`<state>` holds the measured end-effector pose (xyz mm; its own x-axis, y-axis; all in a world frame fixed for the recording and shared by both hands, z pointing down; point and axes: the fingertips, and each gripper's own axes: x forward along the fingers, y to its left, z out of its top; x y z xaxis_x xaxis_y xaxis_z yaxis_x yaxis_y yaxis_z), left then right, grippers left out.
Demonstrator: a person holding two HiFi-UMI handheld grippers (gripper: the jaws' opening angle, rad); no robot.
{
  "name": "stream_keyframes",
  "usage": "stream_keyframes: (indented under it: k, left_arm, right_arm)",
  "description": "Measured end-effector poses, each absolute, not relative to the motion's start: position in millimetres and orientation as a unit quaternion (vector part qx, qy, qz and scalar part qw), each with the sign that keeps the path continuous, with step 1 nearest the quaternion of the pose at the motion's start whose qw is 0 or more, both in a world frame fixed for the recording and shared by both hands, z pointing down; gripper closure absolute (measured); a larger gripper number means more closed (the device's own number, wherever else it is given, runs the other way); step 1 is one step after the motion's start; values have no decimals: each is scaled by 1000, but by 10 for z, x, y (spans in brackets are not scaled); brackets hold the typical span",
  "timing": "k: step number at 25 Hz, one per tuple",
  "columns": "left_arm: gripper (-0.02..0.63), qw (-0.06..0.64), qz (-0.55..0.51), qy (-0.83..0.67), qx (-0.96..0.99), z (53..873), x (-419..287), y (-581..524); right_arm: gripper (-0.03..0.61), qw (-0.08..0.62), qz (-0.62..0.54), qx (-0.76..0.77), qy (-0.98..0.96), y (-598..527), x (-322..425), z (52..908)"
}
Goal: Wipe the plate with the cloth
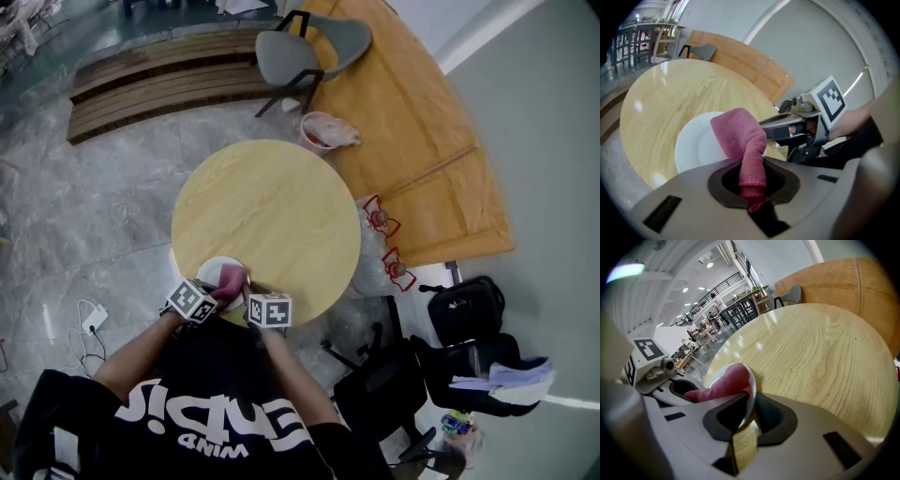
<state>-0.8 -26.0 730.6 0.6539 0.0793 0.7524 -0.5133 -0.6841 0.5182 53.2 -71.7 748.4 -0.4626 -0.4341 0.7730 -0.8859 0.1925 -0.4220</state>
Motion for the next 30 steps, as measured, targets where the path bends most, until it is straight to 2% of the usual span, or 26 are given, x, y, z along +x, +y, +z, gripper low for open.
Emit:
stream_keyframes:
  k: [17,30]
  left_arm:
    - [563,394,365,-200,820,7290,-293,-429]
    - [563,368,361,-245,821,7250,-463,-561]
  right_arm:
    - [500,247,452,453,-727,-666,515,7476]
    - [500,246,455,450,-728,-616,460,7480]
